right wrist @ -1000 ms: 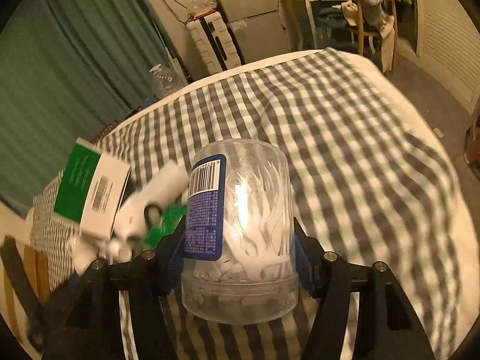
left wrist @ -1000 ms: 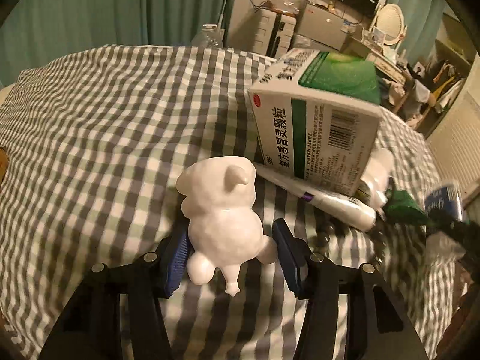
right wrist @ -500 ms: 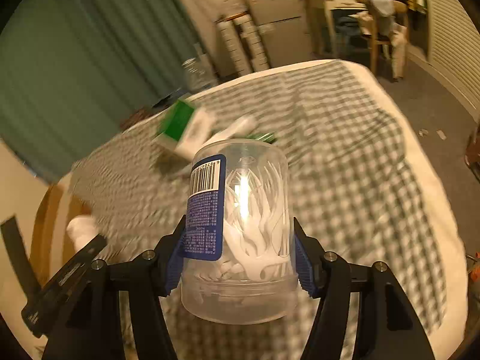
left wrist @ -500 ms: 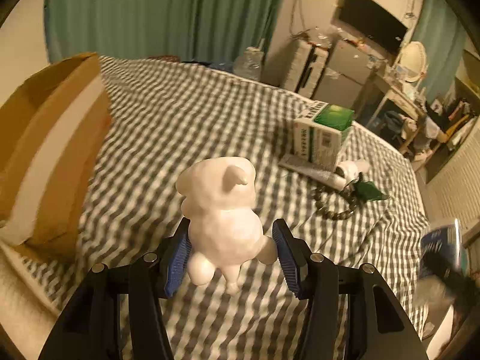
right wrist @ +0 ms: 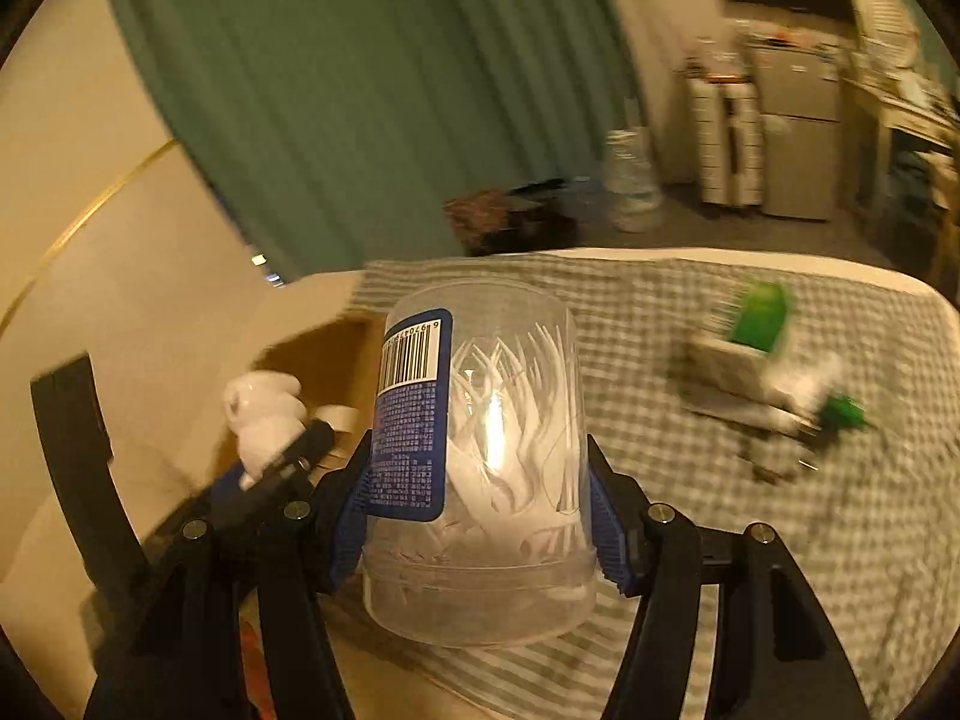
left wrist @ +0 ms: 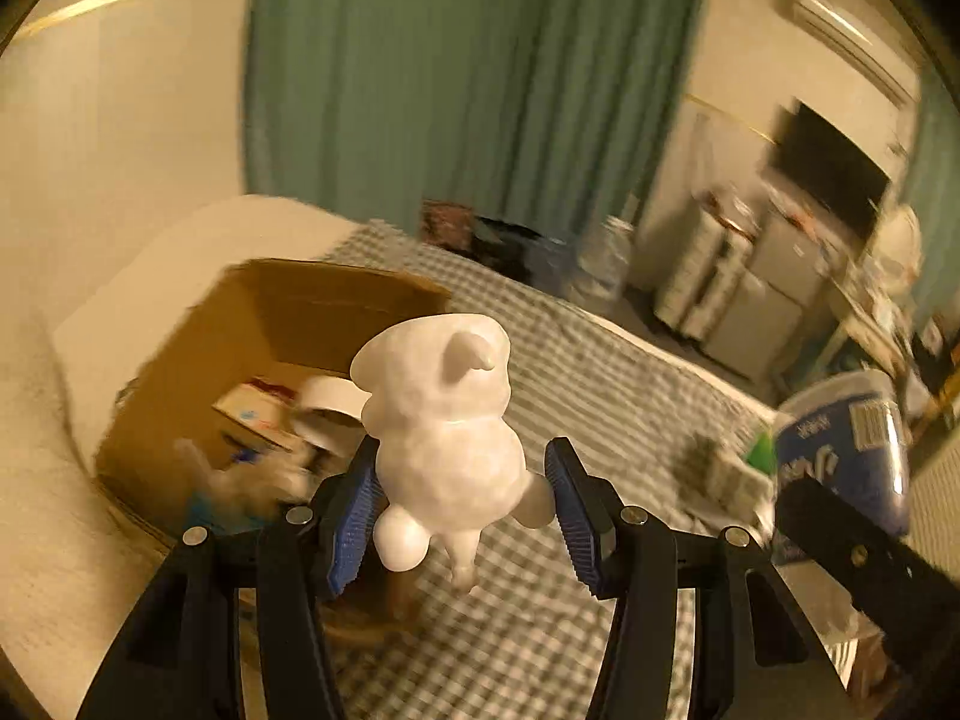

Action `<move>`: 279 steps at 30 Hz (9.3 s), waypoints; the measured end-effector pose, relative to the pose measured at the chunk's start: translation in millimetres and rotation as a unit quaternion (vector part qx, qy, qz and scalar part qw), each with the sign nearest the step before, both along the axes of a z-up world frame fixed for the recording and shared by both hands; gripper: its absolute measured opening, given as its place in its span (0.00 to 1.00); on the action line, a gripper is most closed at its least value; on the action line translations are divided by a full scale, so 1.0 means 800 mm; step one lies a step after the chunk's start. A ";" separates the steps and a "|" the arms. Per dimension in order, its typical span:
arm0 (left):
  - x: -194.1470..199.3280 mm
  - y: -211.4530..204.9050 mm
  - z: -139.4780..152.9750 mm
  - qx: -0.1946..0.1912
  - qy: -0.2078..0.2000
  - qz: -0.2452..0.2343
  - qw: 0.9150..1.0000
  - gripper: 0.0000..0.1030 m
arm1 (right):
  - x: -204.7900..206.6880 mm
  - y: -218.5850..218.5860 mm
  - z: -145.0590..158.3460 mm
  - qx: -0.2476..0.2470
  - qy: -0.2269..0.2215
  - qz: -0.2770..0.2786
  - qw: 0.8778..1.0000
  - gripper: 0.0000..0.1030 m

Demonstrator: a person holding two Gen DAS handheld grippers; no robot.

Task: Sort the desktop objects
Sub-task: 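Carry the figurine and jar over the cardboard box and release both, then grasp the green medicine box with the left tool while the right grasps the green pouch, then carry the medicine box and green pouch into the cardboard box and release, then grasp the toothpaste tube with the left tool while the right grasps the bead bracelet, then carry the tube and bracelet into the cardboard box and release both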

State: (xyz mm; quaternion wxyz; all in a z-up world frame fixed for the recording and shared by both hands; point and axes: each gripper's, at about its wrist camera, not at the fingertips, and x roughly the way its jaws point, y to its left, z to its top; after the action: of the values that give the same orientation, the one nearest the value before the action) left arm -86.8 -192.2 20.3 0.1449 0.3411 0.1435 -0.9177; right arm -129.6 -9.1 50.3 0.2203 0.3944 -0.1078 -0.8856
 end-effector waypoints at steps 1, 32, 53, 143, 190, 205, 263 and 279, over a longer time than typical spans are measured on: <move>0.000 -0.016 -0.003 -0.001 -0.001 0.017 1.000 0.54 | -0.011 -0.021 -0.002 -0.001 -0.004 0.013 1.000 0.59; -0.036 0.109 -0.063 -0.013 -0.036 -0.069 0.997 1.00 | 0.022 0.165 -0.065 0.038 0.029 -0.185 0.982 0.94; -0.221 0.321 -0.185 0.028 -0.041 -0.226 0.973 1.00 | -0.104 0.317 -0.240 -0.018 -0.056 -0.263 0.963 0.94; -0.089 0.226 -0.124 -0.075 -0.032 -0.209 0.974 1.00 | 0.009 0.253 -0.197 0.003 -0.067 -0.213 0.975 0.72; -0.246 0.364 -0.253 0.138 -0.132 -0.111 0.975 1.00 | -0.020 0.418 -0.265 0.011 -0.100 -0.294 0.951 0.12; -0.175 0.328 -0.218 0.083 -0.143 -0.254 0.953 0.20 | -0.006 0.404 -0.247 -0.007 -0.092 -0.270 0.958 0.06; 0.008 -0.022 0.013 0.017 -0.005 0.011 1.000 0.21 | 0.017 -0.019 0.066 -0.047 0.046 0.098 0.993 0.11; 0.004 -0.101 -0.037 -0.005 -0.065 0.148 0.987 1.00 | -0.050 -0.151 0.005 -0.012 0.050 0.084 0.995 0.65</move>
State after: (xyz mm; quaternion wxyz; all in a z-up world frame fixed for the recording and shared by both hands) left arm -83.7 -272.7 -9.1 0.2900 0.3740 0.1782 -0.8627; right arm -169.9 -130.2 54.6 0.3039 0.3541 -0.0741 -0.8814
